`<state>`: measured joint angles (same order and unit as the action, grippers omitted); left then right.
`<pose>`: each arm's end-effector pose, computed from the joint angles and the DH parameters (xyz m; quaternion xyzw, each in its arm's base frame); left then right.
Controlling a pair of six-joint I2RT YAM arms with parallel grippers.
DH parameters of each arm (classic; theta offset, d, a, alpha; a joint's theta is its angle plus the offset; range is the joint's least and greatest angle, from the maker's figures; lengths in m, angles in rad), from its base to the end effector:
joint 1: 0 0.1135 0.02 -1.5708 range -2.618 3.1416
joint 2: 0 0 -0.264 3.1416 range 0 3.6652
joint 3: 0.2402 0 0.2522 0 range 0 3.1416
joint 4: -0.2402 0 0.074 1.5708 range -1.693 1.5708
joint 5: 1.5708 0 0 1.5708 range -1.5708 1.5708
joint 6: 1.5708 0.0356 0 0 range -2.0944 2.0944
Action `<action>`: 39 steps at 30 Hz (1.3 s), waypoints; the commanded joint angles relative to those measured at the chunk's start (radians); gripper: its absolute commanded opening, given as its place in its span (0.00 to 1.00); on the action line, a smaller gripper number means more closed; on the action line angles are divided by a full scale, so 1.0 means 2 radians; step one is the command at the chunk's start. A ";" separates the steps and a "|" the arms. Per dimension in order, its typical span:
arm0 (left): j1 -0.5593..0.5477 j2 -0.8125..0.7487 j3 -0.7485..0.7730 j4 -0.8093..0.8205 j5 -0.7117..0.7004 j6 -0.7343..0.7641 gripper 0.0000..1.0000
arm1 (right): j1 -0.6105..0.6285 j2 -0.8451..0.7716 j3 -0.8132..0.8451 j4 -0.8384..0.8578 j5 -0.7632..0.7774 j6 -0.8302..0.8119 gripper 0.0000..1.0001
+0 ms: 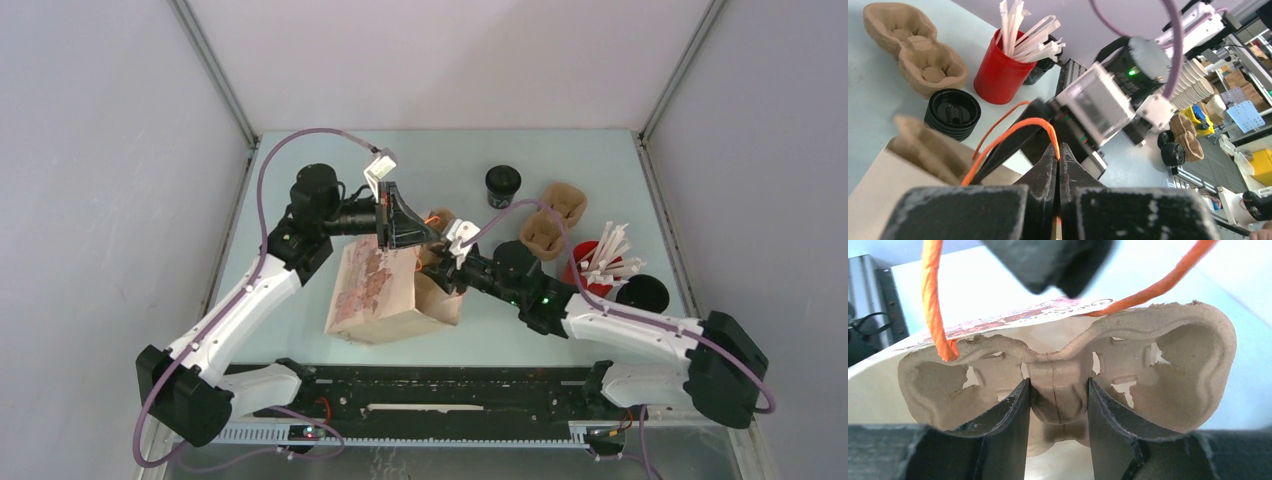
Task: Pack the takeout coffee
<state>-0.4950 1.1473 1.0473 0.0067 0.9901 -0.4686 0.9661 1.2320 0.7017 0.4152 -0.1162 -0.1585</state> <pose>0.2097 -0.1470 0.3807 0.3285 0.6463 -0.5858 0.3623 0.1572 0.2348 0.2778 -0.4300 0.6100 0.3008 0.5937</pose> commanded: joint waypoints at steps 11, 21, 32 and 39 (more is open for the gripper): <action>-0.003 0.058 0.091 -0.035 -0.024 0.006 0.00 | 0.019 -0.086 -0.003 -0.124 0.110 0.062 0.36; -0.024 0.063 0.091 -0.010 0.035 -0.001 0.00 | 0.009 -0.054 -0.010 -0.065 -0.073 0.061 0.35; -0.036 0.064 0.080 0.021 0.041 -0.015 0.00 | -0.007 -0.024 -0.010 -0.018 -0.098 0.077 0.35; -0.036 0.100 0.128 0.014 -0.028 -0.035 0.00 | 0.008 -0.087 -0.010 -0.091 0.095 0.063 0.35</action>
<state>-0.5560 1.3014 1.2053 -0.0029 0.9955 -0.4927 0.9726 1.1412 0.6800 0.3000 -0.1673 -0.0418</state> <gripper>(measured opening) 0.011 0.488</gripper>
